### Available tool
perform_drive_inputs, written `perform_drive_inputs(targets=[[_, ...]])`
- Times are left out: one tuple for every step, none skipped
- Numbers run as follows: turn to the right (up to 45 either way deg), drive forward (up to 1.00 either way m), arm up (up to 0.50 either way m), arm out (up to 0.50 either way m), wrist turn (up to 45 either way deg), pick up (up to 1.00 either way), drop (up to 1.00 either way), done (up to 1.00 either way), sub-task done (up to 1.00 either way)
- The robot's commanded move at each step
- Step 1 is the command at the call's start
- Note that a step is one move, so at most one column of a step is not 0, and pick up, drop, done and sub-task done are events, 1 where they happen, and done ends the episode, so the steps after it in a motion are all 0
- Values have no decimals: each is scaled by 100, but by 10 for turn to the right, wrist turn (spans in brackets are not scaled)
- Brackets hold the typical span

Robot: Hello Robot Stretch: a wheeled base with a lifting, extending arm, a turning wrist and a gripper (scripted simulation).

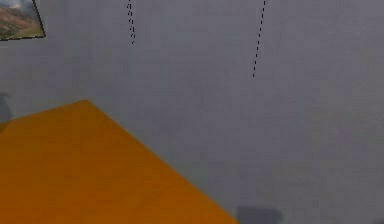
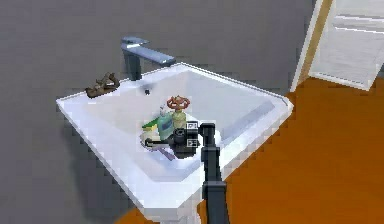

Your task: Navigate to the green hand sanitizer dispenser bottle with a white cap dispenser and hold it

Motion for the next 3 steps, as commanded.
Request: perform_drive_inputs(targets=[[0,0,0,0,0,100,0,0,0],[0,0,10,0,0,0,0,0,0],[0,0,0,0,0,0,0,100,0]])
